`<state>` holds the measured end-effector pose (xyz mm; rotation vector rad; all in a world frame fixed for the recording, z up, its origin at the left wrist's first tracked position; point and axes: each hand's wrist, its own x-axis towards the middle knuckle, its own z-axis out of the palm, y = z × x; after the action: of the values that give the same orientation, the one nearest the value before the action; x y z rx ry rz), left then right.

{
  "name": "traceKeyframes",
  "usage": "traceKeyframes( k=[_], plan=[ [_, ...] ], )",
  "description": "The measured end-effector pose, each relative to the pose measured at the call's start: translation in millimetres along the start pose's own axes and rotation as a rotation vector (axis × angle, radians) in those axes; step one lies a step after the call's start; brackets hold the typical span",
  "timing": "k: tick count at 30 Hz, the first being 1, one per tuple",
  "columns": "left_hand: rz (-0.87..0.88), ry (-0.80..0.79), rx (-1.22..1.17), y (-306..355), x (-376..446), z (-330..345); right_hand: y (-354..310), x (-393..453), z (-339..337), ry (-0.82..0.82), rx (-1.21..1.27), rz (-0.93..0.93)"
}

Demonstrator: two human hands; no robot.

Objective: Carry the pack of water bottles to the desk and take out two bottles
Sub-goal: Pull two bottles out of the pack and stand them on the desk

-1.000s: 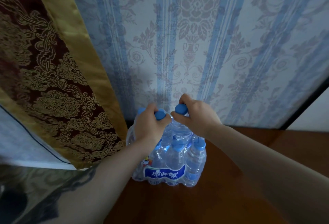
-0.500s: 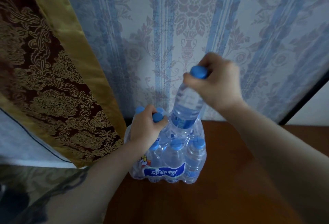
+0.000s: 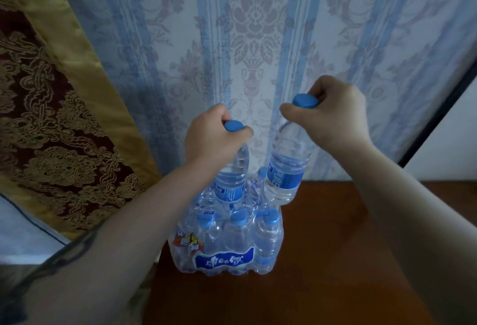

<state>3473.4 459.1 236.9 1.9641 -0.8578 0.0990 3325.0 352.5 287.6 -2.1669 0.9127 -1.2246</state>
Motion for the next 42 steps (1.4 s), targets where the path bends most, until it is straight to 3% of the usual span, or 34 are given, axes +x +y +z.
traceKeyframes(
  k=[6, 11, 19, 30, 42],
  plan=[
    [0.220, 0.087, -0.139, 44.1, 12.1, -9.1, 13.9, 6.3, -17.1, 0.038, -0.080, 0.085],
    [0.345, -0.028, -0.229, 76.7, 17.3, 11.4, 38.1, 4.4, -41.4, 0.092, -0.160, 0.188],
    [0.287, -0.191, -0.234, 102.8, -28.1, 105.6, 112.7, -9.9, -103.4, 0.092, -0.219, 0.264],
    [0.118, -0.185, -0.076, 155.5, -81.1, 215.5, 232.4, -3.2, -184.7, -0.128, -0.204, 0.232],
    [0.089, -0.262, -0.034, 162.7, -44.1, 299.6, 306.9, 52.3, -179.6, -0.217, -0.198, 0.243]
  ],
)
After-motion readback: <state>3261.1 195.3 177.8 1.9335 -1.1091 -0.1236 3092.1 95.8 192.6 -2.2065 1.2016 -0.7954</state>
